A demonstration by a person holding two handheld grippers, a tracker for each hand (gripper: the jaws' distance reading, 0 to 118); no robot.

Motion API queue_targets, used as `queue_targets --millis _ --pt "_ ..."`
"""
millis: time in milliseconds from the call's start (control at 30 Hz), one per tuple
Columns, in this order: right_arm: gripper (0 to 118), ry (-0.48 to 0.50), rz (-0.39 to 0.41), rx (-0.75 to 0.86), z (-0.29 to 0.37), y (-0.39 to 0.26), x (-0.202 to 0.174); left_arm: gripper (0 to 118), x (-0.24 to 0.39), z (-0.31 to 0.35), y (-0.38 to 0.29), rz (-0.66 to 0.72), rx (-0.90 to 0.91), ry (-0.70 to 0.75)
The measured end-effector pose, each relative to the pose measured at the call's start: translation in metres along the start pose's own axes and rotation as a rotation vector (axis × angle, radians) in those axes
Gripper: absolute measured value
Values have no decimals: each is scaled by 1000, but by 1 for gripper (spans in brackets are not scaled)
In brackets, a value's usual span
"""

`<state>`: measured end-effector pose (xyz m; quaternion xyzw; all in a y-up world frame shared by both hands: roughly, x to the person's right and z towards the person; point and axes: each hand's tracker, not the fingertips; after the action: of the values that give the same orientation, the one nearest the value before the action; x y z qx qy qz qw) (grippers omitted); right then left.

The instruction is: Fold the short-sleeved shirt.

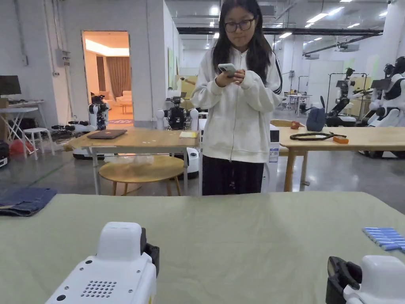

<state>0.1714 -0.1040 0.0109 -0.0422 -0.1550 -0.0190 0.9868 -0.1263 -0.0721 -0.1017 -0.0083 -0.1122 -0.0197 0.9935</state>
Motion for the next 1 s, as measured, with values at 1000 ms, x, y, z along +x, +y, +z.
queue_targets --millis 1000 --pt "0 32 44 160 5 18 -47 0 -2 27 2 25 80 -25"
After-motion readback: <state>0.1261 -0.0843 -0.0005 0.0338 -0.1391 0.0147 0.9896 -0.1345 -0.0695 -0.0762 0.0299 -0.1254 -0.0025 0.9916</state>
